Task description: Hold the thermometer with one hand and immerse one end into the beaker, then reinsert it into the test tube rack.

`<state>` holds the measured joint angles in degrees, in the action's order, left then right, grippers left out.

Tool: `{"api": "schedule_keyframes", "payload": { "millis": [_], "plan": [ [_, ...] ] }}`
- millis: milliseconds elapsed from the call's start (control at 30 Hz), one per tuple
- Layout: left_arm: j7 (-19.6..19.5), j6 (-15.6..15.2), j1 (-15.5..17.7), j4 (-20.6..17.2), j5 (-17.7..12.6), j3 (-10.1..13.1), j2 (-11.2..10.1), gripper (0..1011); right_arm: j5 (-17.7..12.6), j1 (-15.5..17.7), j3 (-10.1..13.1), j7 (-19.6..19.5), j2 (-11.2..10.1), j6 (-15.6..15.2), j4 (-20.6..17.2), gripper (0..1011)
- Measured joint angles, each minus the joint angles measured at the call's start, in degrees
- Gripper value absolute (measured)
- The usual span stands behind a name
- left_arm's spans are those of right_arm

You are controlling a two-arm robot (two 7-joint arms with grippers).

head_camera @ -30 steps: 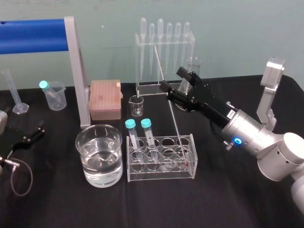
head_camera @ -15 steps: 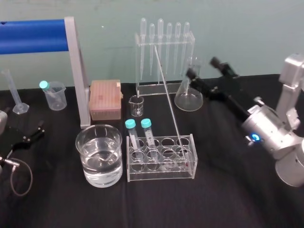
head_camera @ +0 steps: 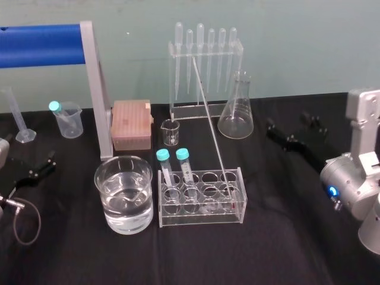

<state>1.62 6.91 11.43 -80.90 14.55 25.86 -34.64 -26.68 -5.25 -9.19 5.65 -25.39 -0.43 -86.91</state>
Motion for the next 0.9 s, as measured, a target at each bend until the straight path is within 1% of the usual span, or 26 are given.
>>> {"api": "schedule_keyframes", "payload": {
  "millis": [67,200,300,900],
  "plan": [
    [0.0,0.0,0.0,0.0,0.0,0.0,0.0,1008,0.3,-0.6,-0.6,-0.1,0.6,-2.8,1.8,1003],
    [0.0,0.0,0.0,0.0,0.0,0.0,0.0,1008,0.3,-1.5,-1.2,1.0,1.3,-4.7,3.9,1003],
    [0.0,0.0,0.0,0.0,0.0,0.0,0.0,1008,0.1,-2.1,-1.3,2.1,1.7,-5.3,4.7,1003],
    [0.0,0.0,0.0,0.0,0.0,0.0,0.0,1008,0.2,-1.7,-1.2,1.6,1.5,-5.2,4.3,1003]
  ]
}}
